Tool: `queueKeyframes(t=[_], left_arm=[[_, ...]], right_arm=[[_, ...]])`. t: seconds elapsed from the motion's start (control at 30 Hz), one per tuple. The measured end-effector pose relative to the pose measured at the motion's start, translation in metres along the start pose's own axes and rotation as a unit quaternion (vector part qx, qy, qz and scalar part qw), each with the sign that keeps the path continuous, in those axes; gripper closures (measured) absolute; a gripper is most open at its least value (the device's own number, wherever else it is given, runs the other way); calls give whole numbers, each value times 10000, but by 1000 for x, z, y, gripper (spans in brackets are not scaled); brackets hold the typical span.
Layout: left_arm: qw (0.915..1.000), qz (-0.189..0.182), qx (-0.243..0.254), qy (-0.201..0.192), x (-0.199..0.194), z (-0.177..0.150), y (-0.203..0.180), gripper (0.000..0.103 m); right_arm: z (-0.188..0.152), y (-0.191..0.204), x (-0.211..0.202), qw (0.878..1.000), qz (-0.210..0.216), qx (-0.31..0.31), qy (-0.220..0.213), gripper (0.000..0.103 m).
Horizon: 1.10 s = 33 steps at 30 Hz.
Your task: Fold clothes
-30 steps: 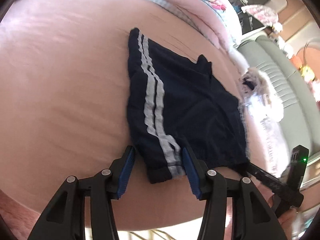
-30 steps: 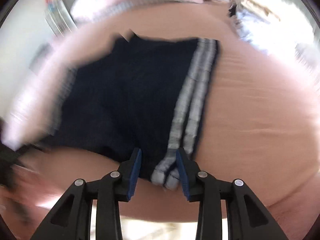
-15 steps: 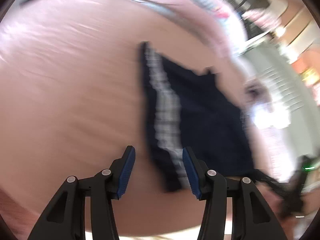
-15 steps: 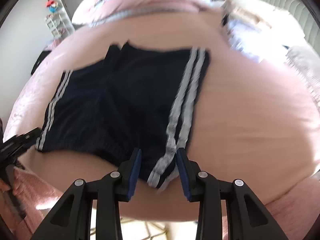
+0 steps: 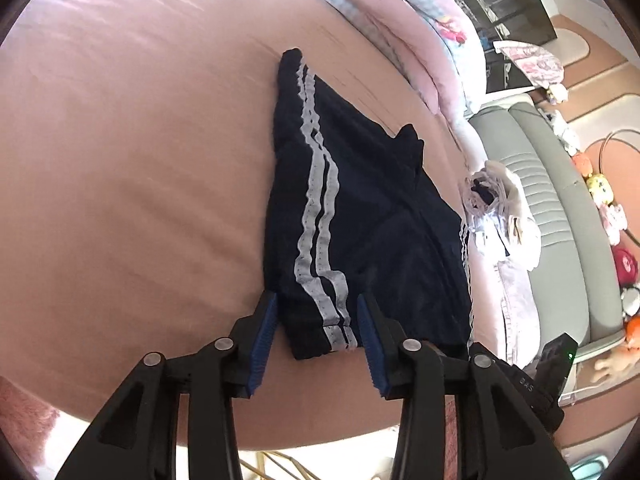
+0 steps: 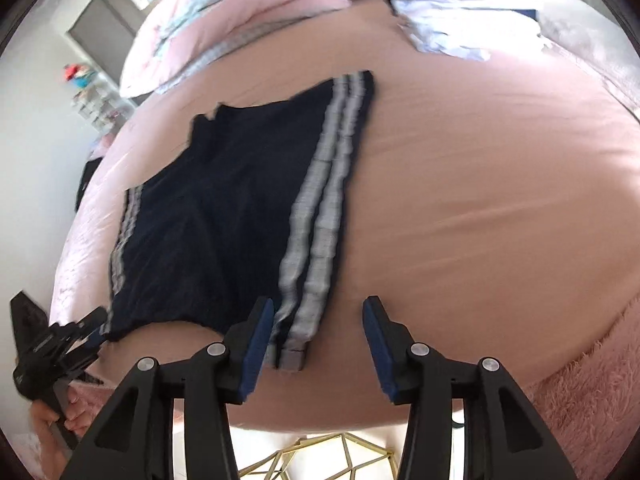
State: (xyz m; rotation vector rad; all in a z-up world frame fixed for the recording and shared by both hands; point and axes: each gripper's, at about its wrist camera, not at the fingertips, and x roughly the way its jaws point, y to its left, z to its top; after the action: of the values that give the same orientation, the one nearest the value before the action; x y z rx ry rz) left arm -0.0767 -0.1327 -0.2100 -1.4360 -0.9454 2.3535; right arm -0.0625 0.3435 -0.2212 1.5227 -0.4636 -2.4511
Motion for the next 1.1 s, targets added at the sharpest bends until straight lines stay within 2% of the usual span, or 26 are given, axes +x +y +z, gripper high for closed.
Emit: queueKeyframes(t=[0.03, 0.1, 0.13, 0.23, 0.27, 0.33, 0.4, 0.43, 0.47, 0.5, 0.6, 0.67, 0.77, 0.87, 0.9, 0.97, 1.07, 1.1], left_arm=[[9996, 238, 122, -9, -2, -1, -2, 87], [9973, 657, 282, -168, -8, 0, -4, 89], [9969, 717, 236, -231, -10, 1, -4, 89], [9982, 544, 60, -231, -15, 2, 1, 89], [9989, 424, -14, -217, -15, 2, 3, 89], [9995, 176, -170, -190, -16, 2, 5, 84], [9995, 16, -226, -215, -19, 3, 6, 72], [9995, 6, -207, -254, -19, 2, 4, 61], [9994, -2, -192, -292, -18, 2, 1, 57], [9993, -37, -195, -317, -19, 2, 1, 57], [9995, 33, -158, -273, -15, 1, 0, 57], [9996, 95, -102, -256, -13, 1, -1, 57], [9996, 86, -22, -257, -13, 1, -3, 57], [9997, 34, -91, -229, -10, 2, -2, 57], [9997, 27, -100, -208, -9, 2, -2, 57], [9998, 42, -73, -185, -6, 2, -3, 57], [9998, 98, 27, -177, -5, 0, -7, 57], [9998, 111, 42, -182, -5, -1, -8, 57]], right_arm=[[-2, 4, -1, 9999, 99, -67, 41, 58], [-4, 6, -3, 9998, 100, -175, -16, 64], [-7, 8, -5, 9997, 12, -229, -89, 67], [-2, 6, -10, 9959, -787, -349, -272, 67], [-1, 4, -10, 9960, -809, -271, -277, 67], [-4, -13, -12, 9994, -282, 79, -163, 67], [-3, -14, -13, 9993, 176, 314, -122, 67], [-3, -14, -15, 9991, 255, 306, -156, 66], [-3, -11, -16, 9992, 270, 217, -188, 66], [-3, -7, -16, 9994, 273, 107, -192, 66], [-5, 10, -7, 9993, -201, -325, -39, 66], [-5, 12, -2, 9935, -1013, -523, -62, 66], [-2, 0, -18, 9928, -1130, -133, -382, 66], [1, -3, -39, 9956, -478, 60, -810, 66], [0, 2, -39, 9961, -341, -48, -808, 66], [-1, 15, -32, 9972, -215, -334, -634, 59], [-11, 31, -4, 9941, -632, -881, 34, 59], [-14, 31, -3, 9926, -779, -930, 40, 59]])
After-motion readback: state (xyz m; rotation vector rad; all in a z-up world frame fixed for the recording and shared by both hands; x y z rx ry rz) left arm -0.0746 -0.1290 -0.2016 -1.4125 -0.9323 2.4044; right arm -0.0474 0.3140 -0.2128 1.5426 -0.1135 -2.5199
